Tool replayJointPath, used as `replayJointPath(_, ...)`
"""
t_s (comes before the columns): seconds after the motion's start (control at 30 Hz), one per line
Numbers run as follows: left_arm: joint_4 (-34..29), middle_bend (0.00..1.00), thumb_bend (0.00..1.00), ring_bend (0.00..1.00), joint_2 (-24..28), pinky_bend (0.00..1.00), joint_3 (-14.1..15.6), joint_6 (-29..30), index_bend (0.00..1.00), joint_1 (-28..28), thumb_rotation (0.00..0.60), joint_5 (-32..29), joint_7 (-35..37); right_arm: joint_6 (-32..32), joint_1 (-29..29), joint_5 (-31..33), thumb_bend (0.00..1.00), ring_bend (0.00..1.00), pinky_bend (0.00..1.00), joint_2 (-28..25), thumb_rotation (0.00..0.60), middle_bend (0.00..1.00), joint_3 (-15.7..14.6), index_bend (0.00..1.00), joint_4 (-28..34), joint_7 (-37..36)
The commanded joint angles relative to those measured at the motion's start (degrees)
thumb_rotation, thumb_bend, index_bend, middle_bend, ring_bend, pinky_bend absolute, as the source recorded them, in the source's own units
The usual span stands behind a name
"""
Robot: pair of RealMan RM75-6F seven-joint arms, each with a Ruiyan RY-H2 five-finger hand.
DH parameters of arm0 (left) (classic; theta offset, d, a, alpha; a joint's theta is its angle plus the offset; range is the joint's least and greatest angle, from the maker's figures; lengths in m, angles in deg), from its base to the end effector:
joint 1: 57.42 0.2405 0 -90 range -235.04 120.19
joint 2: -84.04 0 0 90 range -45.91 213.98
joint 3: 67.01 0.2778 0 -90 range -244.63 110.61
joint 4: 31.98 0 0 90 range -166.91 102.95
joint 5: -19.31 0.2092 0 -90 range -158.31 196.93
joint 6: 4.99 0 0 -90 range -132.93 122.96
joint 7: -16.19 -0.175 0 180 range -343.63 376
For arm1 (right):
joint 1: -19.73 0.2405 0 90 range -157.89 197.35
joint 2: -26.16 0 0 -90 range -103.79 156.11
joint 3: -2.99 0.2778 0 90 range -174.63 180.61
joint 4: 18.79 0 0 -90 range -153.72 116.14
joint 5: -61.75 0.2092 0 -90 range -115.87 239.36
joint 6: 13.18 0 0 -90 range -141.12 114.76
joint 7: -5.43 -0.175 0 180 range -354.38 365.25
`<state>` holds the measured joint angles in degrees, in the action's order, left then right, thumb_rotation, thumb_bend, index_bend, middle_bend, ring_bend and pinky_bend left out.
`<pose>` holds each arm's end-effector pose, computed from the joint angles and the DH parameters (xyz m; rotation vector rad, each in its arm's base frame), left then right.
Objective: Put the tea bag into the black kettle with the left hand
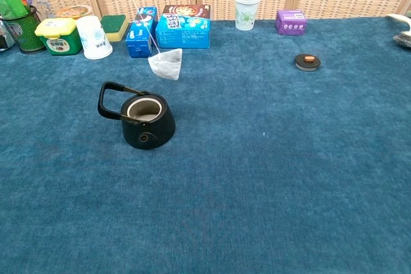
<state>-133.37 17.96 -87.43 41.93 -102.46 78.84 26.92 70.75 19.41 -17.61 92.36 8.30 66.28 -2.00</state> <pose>-0.1017 0.4134 0.1007 -1.6851 -1.3860 -1.3103 -0.3861 -0.1889 0.1837 1.1820 -1.0028 0.8353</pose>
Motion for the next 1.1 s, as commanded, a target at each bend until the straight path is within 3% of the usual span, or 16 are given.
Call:
replayJointPath(0.03, -1.4, 1.0, 0.54, 1.0, 0.9, 1.0, 0.4, -1.3, 0.69, 0.1, 0.6, 1.5, 0.9, -0.1, 0.0, 0.2, 0.15, 0.34, 0.35, 0.0, 0.6, 0.29, 0.1, 0.25, -0.2, -0.2)
replayJointPath(0.43, -3.2, 1.0, 0.54, 1.0, 2.1, 1.0, 4.9, -2.3, 0.69, 1.9, 0.6, 6.1, 2.4, -0.5, -0.1, 0.6, 0.15, 0.34, 0.35, -0.2, 0.6, 0.29, 0.0, 0.25, 0.1, 0.1)
replayJointPath(0.8, -3.5, 1.0, 0.53, 1.0, 3.7, 1.0, 4.2, -2.8, 0.69, 2.0, 0.6, 7.9, 6.5, -0.3, -0.3, 0.9, 0.15, 0.34, 0.35, -0.5, 0.6, 0.29, 0.2, 0.25, 0.8, 0.6)
replayJointPath(1.1, -4.0, 1.0, 0.54, 1.0, 3.5, 1.0, 5.6, -4.5, 0.69, 1.2, 0.6, 9.4, 6.5, -0.1, -0.7, 1.3, 0.15, 0.34, 0.35, -0.7, 0.6, 0.29, 0.3, 0.25, 0.5, 0.2)
